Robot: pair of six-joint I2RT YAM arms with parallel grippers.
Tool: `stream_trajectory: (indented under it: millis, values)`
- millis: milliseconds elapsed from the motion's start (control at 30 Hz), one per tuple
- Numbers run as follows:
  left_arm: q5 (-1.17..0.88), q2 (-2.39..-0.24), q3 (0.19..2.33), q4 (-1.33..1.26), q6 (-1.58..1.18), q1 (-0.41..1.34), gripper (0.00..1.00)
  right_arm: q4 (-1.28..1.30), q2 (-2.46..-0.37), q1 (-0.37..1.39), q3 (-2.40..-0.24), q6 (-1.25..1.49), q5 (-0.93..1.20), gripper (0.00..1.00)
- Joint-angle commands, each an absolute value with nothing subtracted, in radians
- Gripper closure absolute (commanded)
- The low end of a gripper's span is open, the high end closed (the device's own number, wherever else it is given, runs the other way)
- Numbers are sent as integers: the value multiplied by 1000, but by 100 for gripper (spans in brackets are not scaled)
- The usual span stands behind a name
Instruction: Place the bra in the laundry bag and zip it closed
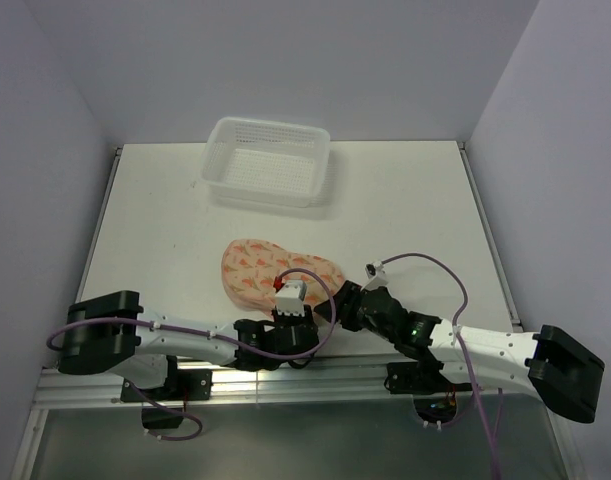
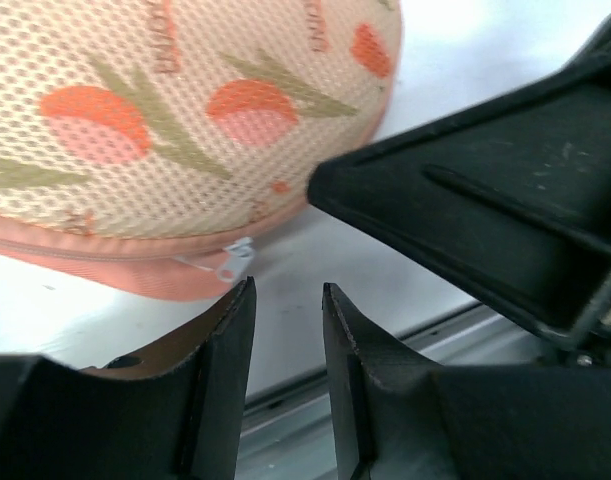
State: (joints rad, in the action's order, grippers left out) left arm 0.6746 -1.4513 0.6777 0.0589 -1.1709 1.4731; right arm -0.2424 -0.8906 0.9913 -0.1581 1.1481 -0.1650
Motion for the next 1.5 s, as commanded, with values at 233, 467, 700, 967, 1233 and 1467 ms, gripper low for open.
stream_trajectory:
  millis: [233,467,700,967,1233,1467]
  values:
    - [844,-1474,758,233,-1203,1496,61,-311,-913,980,-141,1149,-156,43]
    - [850,-1534,775,239,-1178,1491,64,-318,-925,980,-149,1141,-149,44]
    - [867,-1548,799,232,-1152,1485,67,-324,-928,980,-140,1143,-147,46]
    - [867,-1546,804,221,-1143,1483,83,-321,-934,979,-140,1137,-150,47]
    - [858,-1534,801,215,-1134,1485,100,-319,-945,977,-147,1131,-164,58]
    - [862,-1506,775,215,-1134,1485,100,-324,-963,974,-169,1117,-213,85]
